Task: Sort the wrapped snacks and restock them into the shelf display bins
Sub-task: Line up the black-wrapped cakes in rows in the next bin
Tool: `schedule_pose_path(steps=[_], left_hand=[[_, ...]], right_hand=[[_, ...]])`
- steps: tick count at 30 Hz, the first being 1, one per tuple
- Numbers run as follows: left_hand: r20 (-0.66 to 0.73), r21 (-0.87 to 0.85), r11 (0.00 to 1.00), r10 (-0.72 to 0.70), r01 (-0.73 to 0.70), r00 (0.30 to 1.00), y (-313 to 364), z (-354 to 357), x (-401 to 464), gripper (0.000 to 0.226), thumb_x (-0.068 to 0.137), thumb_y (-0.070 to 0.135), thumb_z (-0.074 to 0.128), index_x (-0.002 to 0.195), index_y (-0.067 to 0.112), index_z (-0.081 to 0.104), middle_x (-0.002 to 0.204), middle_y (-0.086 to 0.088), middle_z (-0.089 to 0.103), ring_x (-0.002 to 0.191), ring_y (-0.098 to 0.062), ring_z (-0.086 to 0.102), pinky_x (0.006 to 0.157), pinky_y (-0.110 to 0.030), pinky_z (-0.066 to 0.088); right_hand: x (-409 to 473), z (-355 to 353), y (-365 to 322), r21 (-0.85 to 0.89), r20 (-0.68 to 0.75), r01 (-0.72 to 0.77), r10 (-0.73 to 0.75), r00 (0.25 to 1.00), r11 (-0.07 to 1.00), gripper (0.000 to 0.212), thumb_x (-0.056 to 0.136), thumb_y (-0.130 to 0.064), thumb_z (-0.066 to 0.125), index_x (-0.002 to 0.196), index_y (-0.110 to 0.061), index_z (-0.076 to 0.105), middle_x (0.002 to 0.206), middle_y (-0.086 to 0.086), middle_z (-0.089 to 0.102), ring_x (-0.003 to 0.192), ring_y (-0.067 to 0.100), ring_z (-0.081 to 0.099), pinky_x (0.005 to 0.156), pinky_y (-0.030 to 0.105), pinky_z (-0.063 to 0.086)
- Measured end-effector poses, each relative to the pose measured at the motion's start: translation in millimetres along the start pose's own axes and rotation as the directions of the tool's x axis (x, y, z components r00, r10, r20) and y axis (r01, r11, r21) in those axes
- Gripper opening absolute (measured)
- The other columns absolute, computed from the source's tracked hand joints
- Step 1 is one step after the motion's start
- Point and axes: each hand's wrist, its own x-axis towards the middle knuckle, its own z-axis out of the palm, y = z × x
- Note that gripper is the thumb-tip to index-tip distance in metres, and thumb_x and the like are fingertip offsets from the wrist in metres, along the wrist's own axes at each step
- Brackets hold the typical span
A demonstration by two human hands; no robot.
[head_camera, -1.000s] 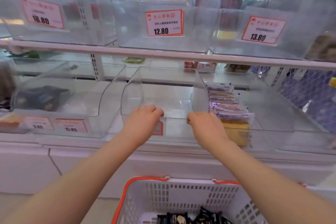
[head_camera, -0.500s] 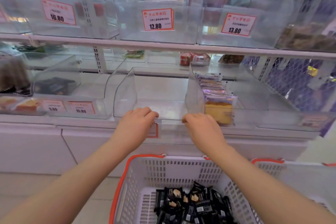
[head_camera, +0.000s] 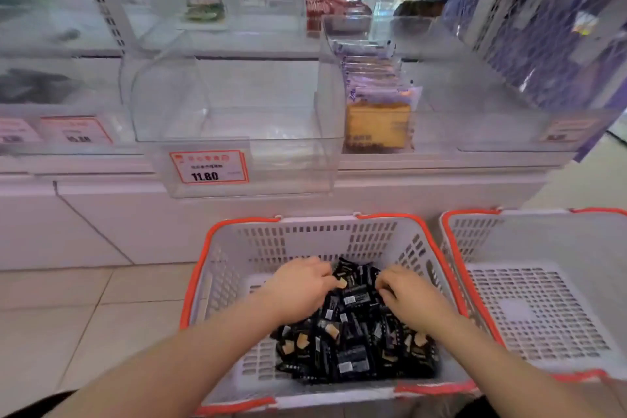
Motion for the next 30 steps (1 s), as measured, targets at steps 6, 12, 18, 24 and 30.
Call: schedule_pose_path(steps=[6,12,18,24,30], left_hand=[[0.345,-0.238,0.934,-0.176,0.268,0.922,11.9,89.6,34.5,0.026,0.095,0.018,0.037,0.114,0.012,0.054,0.114,-0.01,0.056,0.101,-0.03,0.056,0.077,-0.04,0.048],[0.569,-0.269,0.864,-0.214,0.426,0.794,15.2,153.1,53.7,0.035,0.091,0.008,0.043,0.124,0.018,0.049,0.126,-0.007,0.048,0.11,-0.028,0.053,0.086,-0.043,0.049],[0.491,-0.299,0.889,-0.169,0.347,0.855,21.6,184.6,63.6,0.04,0.093,0.019,0.049,0.132,0.014,0.04,0.133,-0.005,0.04,0.122,-0.025,0.04,0.096,-0.037,0.042],[0.473,-0.252,0.958,0.002,0.133,0.881,54.8,200.2,75.2,0.05,0.094,0.038,0.047,0.136,0.013,0.038,0.133,-0.007,0.041,0.123,-0.026,0.039,0.103,-0.037,0.029],[0.506,-0.132,0.971,-0.105,0.197,0.856,78.1,203.2,83.4,0.05,0.086,0.028,0.059,0.127,0.008,0.038,0.126,-0.013,0.042,0.118,-0.03,0.042,0.099,-0.038,0.03]], right_hand=[[7.2,66.8,58.8,-0.09,0.32,-0.183,0.202,0.926,0.979,0.014,0.094,-0.02,0.043,0.098,-0.015,0.055,0.111,0.008,0.058,0.099,0.023,0.056,0.073,0.03,0.04],[13.4,110.2,84.6,-0.182,0.381,-0.217,0.273,0.883,0.959,0.044,0.089,-0.005,0.042,0.132,-0.006,0.036,0.136,0.014,0.038,0.125,0.031,0.038,0.098,0.038,0.039],[17.5,121.8,94.7,-0.25,0.329,-0.199,0.277,0.903,0.948,0.056,0.089,-0.003,0.045,0.14,-0.007,0.023,0.136,0.015,0.039,0.124,0.029,0.041,0.097,0.036,0.041],[11.8,122.3,97.0,-0.289,0.368,-0.146,0.251,0.895,0.946,0.056,0.091,-0.011,0.048,0.141,-0.005,0.021,0.131,0.019,0.046,0.122,0.033,0.043,0.1,0.038,0.038],[12.9,107.0,96.6,0.026,0.506,-0.401,0.334,0.795,0.916,0.047,0.085,-0.018,0.062,0.125,-0.007,0.04,0.112,0.013,0.055,0.103,0.028,0.056,0.08,0.037,0.05]])
